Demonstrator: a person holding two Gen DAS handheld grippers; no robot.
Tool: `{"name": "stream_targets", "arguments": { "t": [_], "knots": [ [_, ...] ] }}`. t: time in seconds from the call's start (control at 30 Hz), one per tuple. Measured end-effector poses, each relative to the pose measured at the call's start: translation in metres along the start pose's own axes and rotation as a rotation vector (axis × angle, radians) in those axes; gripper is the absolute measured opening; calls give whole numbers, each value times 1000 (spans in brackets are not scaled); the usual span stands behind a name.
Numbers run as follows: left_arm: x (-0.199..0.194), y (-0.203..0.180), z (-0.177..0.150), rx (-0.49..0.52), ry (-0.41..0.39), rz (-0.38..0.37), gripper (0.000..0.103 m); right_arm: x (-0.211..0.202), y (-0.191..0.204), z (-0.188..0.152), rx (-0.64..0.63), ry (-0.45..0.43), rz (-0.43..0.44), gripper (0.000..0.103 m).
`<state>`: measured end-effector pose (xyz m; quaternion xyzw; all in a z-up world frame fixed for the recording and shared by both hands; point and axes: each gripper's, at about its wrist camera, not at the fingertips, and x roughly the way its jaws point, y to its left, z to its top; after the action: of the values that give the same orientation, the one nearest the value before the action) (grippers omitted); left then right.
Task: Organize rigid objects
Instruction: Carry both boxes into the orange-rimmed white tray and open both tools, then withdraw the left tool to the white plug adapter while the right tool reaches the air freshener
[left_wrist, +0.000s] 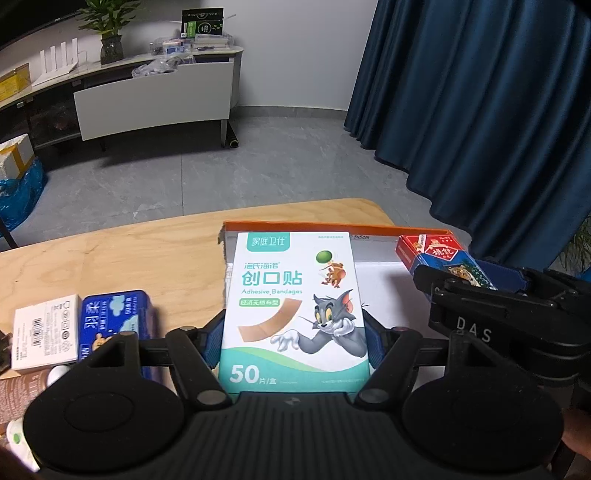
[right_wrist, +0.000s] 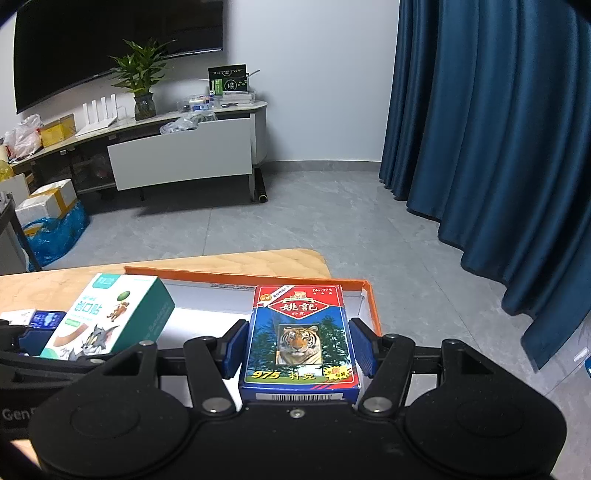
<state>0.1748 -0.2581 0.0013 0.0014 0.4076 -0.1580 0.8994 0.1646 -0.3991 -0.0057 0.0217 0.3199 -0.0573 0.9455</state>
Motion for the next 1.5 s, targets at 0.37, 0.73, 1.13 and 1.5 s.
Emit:
{"name": "stream_targets", "arguments": {
  "t": [0.37, 0.73, 1.13, 1.5],
  "knots": [
    [22, -2, 3, 0, 26, -14, 71, 24, -9, 5, -5, 21, -47, 72],
    [-1, -3, -3, 4, 42, -7, 94, -11, -19, -3, 14, -24, -49, 78],
    [-69, 7, -43, 2, 24, 57, 102, -83, 4, -25, 7, -37, -5, 85],
    [-116, 40, -83, -69, 14, 94, 102, -117, 35, -54, 1, -11, 71, 87]
  ]
}}
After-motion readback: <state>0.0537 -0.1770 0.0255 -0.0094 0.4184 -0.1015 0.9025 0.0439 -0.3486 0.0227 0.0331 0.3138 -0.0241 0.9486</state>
